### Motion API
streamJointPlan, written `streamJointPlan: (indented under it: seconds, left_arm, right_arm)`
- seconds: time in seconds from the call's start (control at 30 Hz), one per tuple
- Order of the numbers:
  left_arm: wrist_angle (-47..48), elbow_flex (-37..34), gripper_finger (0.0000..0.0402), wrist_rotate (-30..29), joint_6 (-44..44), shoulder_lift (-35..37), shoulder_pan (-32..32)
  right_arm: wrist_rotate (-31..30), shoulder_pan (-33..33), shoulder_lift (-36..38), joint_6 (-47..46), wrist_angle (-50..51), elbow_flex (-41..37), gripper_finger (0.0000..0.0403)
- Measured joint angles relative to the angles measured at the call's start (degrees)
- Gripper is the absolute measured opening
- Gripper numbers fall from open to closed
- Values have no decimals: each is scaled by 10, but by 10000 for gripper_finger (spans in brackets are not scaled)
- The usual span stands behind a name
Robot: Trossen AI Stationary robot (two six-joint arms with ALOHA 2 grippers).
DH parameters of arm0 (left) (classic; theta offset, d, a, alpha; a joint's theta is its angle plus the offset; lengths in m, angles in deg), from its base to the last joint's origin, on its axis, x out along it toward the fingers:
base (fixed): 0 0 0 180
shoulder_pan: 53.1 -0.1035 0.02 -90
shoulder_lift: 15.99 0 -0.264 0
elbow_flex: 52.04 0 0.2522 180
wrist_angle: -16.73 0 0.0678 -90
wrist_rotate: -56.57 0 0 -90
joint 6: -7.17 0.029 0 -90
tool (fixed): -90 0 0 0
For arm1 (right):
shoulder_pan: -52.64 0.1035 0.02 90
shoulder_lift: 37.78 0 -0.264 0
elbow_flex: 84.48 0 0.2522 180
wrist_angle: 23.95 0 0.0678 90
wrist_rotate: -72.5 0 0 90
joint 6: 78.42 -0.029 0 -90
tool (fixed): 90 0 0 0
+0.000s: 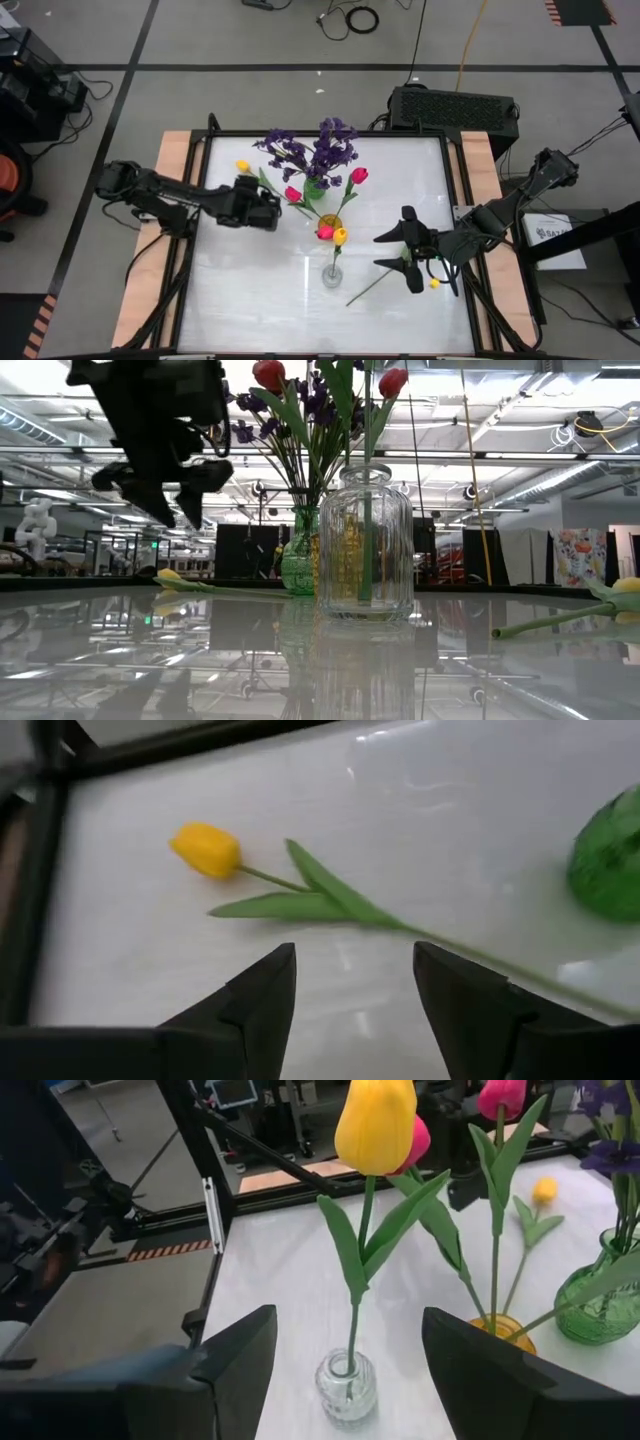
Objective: Sort flowers into vase by color
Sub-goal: Put the top yellow flower into the transparent vase
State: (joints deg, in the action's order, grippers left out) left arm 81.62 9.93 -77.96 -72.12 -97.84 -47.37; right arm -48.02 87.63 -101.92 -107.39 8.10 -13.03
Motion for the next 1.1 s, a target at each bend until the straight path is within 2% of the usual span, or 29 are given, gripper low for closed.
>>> streamJointPlan:
  seconds: [0.2,0.33,0.47,0.83,1.1]
  left_arm:
    - [-72,0,208,-10,-110,-19,-44]
    - [-88,1,208,18,-123,-41,-66]
    - [-93,1,208,25,-175,-71,-77]
    - [-163,1,208,18,-176,-162,-109]
    - [-174,1,208,21,-177,-179,-127]
  right_arm:
    - [0,0,0,18,-1,0,242]
    - [2,0,0,27,-1,0,242]
    - [4,0,2,31,-1,0,242]
    - [1,0,15,33,-1,0,242]
    - [1,0,15,26,-1,0,242]
